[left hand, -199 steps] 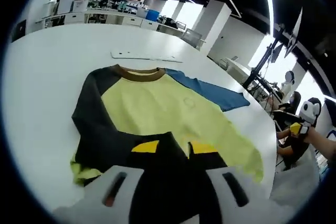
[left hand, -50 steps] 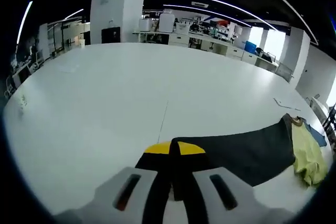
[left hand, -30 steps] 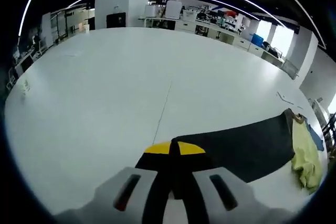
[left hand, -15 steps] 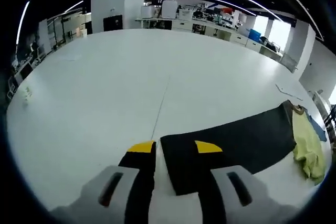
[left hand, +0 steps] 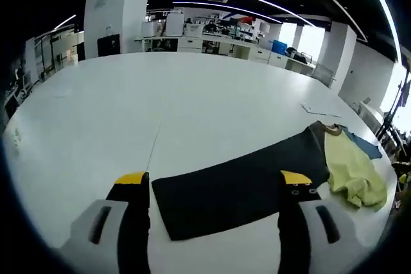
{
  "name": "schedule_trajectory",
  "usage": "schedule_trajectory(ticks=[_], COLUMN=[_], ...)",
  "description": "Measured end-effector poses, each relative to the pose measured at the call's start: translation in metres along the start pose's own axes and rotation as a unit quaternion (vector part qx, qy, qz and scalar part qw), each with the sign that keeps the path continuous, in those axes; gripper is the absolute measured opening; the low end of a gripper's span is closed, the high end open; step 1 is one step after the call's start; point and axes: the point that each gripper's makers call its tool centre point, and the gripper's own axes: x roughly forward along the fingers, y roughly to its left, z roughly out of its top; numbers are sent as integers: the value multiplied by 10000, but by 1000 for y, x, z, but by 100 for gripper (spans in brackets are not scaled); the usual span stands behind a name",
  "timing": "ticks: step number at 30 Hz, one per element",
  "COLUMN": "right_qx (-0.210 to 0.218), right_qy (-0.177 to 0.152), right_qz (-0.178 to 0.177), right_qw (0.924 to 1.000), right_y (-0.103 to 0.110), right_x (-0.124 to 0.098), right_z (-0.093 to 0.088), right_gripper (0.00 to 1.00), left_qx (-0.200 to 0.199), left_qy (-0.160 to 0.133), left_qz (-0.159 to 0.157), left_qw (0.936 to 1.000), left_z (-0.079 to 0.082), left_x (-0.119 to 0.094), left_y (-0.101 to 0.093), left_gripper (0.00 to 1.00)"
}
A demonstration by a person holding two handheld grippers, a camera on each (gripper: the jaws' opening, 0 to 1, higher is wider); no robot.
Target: Fold the garment on the visible template until the final outline fits inside the template.
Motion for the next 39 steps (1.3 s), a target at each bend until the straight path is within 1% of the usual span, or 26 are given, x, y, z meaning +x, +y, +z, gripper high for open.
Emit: schedule_trajectory(ticks=[2,4,5,8,10,12,15,18,19,20,23,25,30,33,34,36,39], right_qx=[10,-7,-16,-18,-21,-45,-23,29,18,13,24,32,75,77,79,96,83], right_qy=[6,15,10,-9,-35,-46,-106,-149,-165,-166,-197,-215,-269,-289,-298,-330,-345], right_qz=[16,71,80,99,130,145,148,168,169,171,209,210,238,236,234,216,207], right_qw=[10000,10000,10000,9999,9999,9999,9998,9997,9997,9997,9996,9995,9993,9993,9993,9992,9992], right_y=[1,3,4,5,6,7,7,8,9,10,14,15,17,18,18,17,16], right_x=[0,0,0,0,-1,-2,-5,-6,-6,-6,-8,-8,-11,-15,-15,-18,-19], right_z=[0,0,0,0,2,3,4,4,4,3,1,0,-3,-4,-4,-3,-3], right_gripper=[88,88,88,88,88,88,89,88,88,88,88,88,87,87,87,87,86], left_qx=[111,102,74,149,171,184,345,381,408,439,520,540,614,726,754,836,1006], left_qy=[-52,-147,-149,-174,-167,-106,-15,71,64,125,146,144,146,183,195,239,303], left_qz=[-140,-268,-335,-531,-609,-823,-1003,-1181,-1253,-1363,-1498,-1644,-1860,-2016,-2034,-2117,-2253], left_qw=[9998,9995,9993,9983,9979,9964,9944,9923,9913,9896,9872,9848,9805,9766,9760,9735,9686], left_z=[3,7,8,11,12,10,6,2,1,-1,-3,-4,-8,-14,-15,-18,-25], left_x=[-5,-10,-12,-17,-20,-23,-27,-33,-35,-37,-42,-47,-55,-62,-63,-66,-75], left_y=[-11,-22,-27,-41,-47,-58,-70,-84,-89,-96,-110,-125,-151,-168,-170,-179,-198], left_gripper=[84,85,86,88,91,95,99,99,99,99,99,99,98,98,98,97,95])
